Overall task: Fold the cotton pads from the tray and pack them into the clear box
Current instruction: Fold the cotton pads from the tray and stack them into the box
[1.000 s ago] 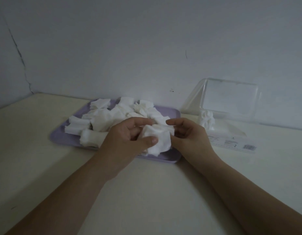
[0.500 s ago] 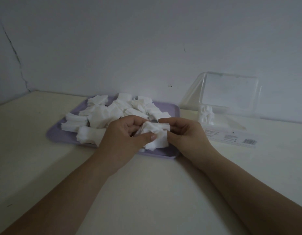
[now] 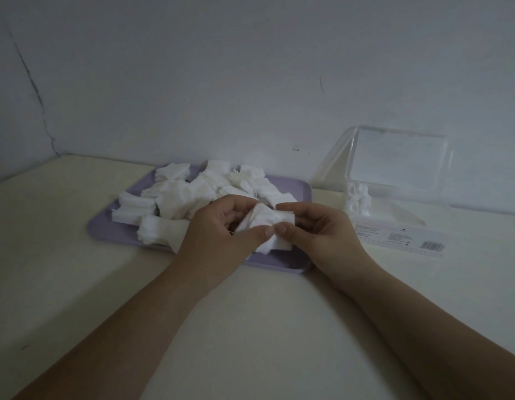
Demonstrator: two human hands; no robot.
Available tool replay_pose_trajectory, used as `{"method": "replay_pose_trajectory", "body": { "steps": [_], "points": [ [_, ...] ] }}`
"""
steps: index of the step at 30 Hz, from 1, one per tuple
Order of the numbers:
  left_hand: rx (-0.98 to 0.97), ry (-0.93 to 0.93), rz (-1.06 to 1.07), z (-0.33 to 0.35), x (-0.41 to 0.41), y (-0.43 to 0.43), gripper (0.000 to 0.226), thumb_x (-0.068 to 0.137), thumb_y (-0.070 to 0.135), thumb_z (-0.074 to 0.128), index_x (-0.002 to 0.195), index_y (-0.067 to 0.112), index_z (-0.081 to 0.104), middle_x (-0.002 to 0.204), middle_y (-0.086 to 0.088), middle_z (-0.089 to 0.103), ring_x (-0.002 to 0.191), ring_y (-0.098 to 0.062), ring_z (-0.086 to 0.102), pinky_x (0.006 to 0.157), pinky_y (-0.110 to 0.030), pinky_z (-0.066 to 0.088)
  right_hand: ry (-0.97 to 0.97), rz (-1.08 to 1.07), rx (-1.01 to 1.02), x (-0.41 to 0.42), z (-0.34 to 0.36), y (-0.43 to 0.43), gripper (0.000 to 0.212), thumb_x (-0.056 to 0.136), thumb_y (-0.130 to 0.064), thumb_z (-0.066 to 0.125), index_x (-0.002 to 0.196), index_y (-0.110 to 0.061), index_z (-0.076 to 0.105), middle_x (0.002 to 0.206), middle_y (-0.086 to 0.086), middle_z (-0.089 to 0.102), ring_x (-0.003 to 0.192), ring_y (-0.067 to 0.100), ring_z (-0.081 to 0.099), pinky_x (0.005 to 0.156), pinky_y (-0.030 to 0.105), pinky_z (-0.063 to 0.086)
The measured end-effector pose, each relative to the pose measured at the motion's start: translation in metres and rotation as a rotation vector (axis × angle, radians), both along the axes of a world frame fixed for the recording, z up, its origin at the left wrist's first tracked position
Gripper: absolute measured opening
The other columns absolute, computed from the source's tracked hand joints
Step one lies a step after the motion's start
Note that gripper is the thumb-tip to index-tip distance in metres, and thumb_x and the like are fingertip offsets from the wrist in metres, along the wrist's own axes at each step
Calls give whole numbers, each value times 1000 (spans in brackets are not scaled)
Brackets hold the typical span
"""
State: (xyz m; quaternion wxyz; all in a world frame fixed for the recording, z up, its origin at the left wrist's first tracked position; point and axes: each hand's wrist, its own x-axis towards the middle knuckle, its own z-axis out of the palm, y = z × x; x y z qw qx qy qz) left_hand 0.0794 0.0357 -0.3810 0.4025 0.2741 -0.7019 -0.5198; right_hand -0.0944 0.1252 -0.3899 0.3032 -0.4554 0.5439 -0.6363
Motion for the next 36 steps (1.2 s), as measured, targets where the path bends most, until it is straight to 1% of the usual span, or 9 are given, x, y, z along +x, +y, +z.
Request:
{"method": "replay_pose_trajectory", "body": {
  "steps": [4,8,12,14,17,21,23,28,36],
  "points": [
    [86,40,-20,-1,2,-3,37,88,2,77,118,23,70,109,4,79,102,-13,75,88,-33,59,-75,-27,-20,0,1,0,26,89,3,74,111,-9,75,101,10,81,96,22,78,92,33,60],
    [170,111,-11,1,4,-7,34,90,4,75,119,21,71,104,5,80,86,-8,75,74,-19,56,-107,-38,-24,0,2,-1,26,89,3,74,112,-10,74,103,10,81,98,22,78,91,31,60],
    [181,167,65,3,3,-8,27,92,4,72,110,24,74,95,11,81,74,-5,68,71,-19,56,-118,-76,-22,-1,3,0,26,90,1,74,113,-9,74,102,9,81,95,17,77,88,28,58],
    [211,213,144,7,3,-11,28,94,1,67,99,28,75,86,16,79,73,-4,67,72,-24,57,-71,-125,-13,-1,2,0,25,92,-3,74,115,-12,74,102,6,82,99,19,77,92,32,58],
    [294,306,114,11,6,-12,31,93,-1,63,94,27,79,92,9,79,90,-15,70,82,-40,58,123,-259,-11,1,0,0,22,94,-11,74,113,-20,75,97,-3,82,96,14,77,89,29,59],
    [33,105,-90,7,6,0,34,91,4,71,115,28,73,111,5,78,103,-11,73,89,-28,58,142,-242,-19,4,1,1,23,94,-7,73,116,-14,74,95,-6,82,92,9,77,82,20,58],
    [-62,14,-120,3,3,3,42,90,4,74,124,27,69,115,11,75,107,-6,72,92,-23,56,85,-173,-13,5,1,2,27,93,0,71,118,-11,72,100,-2,82,97,13,78,88,27,61],
    [-28,4,-26,0,0,3,48,80,5,84,123,22,68,84,25,68,78,-2,71,69,-17,53,49,-63,-6,3,0,1,32,92,11,66,117,-9,72,105,7,81,104,22,77,96,38,60],
    [-108,-19,64,-1,-5,3,45,77,10,88,116,23,71,81,12,72,70,1,64,67,-17,53,36,-22,-59,4,0,-1,28,95,10,63,110,-11,73,105,8,81,103,21,77,95,30,59]
  ]
}}
